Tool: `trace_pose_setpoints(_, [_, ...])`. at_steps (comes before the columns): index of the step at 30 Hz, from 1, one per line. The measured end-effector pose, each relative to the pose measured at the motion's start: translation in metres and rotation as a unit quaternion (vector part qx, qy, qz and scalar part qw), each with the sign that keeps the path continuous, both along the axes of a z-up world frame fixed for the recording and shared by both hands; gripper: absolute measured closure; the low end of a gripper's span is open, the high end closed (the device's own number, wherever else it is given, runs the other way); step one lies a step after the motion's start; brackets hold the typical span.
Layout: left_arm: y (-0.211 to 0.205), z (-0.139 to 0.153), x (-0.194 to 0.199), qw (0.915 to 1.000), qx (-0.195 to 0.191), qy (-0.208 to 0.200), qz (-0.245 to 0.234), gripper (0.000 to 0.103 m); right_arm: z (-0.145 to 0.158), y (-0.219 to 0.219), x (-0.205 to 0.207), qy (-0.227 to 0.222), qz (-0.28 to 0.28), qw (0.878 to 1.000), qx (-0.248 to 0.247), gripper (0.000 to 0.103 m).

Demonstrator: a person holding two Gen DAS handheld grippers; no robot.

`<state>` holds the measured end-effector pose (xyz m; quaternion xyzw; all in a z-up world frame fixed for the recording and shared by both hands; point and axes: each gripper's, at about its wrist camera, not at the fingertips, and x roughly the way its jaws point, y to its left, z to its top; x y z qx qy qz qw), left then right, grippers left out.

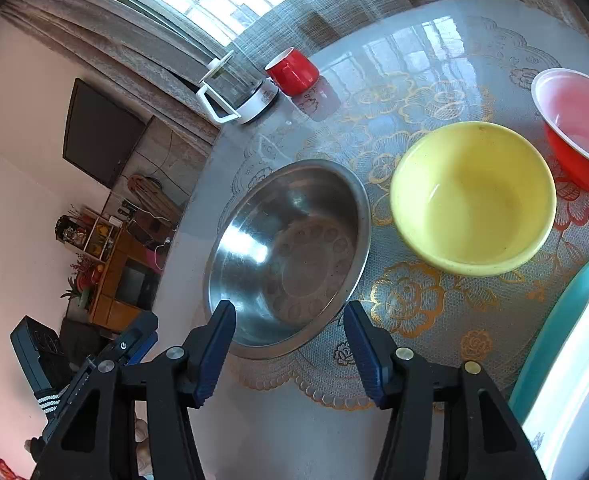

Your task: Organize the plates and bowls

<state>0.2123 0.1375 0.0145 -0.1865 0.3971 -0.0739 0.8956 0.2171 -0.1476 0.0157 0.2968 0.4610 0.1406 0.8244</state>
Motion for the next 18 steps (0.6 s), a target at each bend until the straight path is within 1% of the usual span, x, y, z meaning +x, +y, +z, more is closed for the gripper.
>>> trace_pose_setpoints(1, [-0.002, -0.001, 0.006, 1.0000, -0.006, 0.000, -0.004, 0.027, -0.002, 0.000, 0.003, 0.005, -0.006, 1.000, -0.003, 0.052])
trace_pose_setpoints(2, [-0.006, -0.002, 0.012, 1.0000, -0.004, 0.001, -0.007, 0.033, -0.005, -0.001, 0.006, 0.008, -0.010, 1.000, 0.005, 0.055])
trace_pose_setpoints(4, [-0.015, -0.005, 0.021, 0.9998, 0.006, 0.013, -0.009, 0.043, -0.010, -0.001, 0.013, 0.016, -0.015, 1.000, 0.007, 0.056])
trace_pose_setpoints(6, [-0.023, -0.009, 0.028, 0.9995, 0.003, 0.016, -0.028, 0.044, -0.015, 0.002, 0.019, 0.021, -0.015, 1.000, 0.001, 0.062])
trace_pose_setpoints(7, [-0.028, -0.012, 0.030, 0.9992, 0.010, 0.019, -0.033, 0.049, -0.018, 0.004, 0.022, 0.023, -0.014, 1.000, 0.001, 0.063])
trace_pose_setpoints(8, [-0.033, -0.014, 0.032, 0.9989, 0.020, 0.022, -0.037, 0.059, -0.020, 0.005, 0.024, 0.023, -0.016, 1.000, -0.003, 0.065])
trace_pose_setpoints(10, [-0.044, -0.018, 0.031, 0.9977, 0.040, 0.021, -0.051, 0.071, -0.023, 0.006, 0.026, 0.024, -0.022, 0.999, -0.017, 0.072])
trace_pose_setpoints(11, [-0.048, -0.018, 0.028, 0.9972, 0.049, 0.016, -0.055, 0.072, -0.024, 0.005, 0.026, 0.025, -0.023, 0.999, -0.019, 0.076])
trace_pose_setpoints(13, [-0.053, -0.020, 0.023, 0.9958, 0.072, 0.007, -0.057, 0.073, -0.024, 0.007, 0.025, 0.019, -0.017, 0.999, -0.027, 0.076])
trace_pose_setpoints(14, [-0.054, -0.021, 0.021, 0.9953, 0.076, 0.005, -0.059, 0.073, -0.023, 0.008, 0.024, 0.015, -0.012, 0.999, -0.036, 0.077])
trace_pose_setpoints(17, [-0.051, -0.024, 0.016, 0.9967, 0.057, 0.007, -0.058, 0.074, -0.023, 0.012, 0.023, 0.013, -0.005, 0.999, -0.051, 0.077])
trace_pose_setpoints(18, [-0.051, -0.024, 0.014, 0.9968, 0.056, 0.007, -0.056, 0.074, -0.022, 0.015, 0.024, 0.012, -0.001, 0.998, -0.058, 0.077])
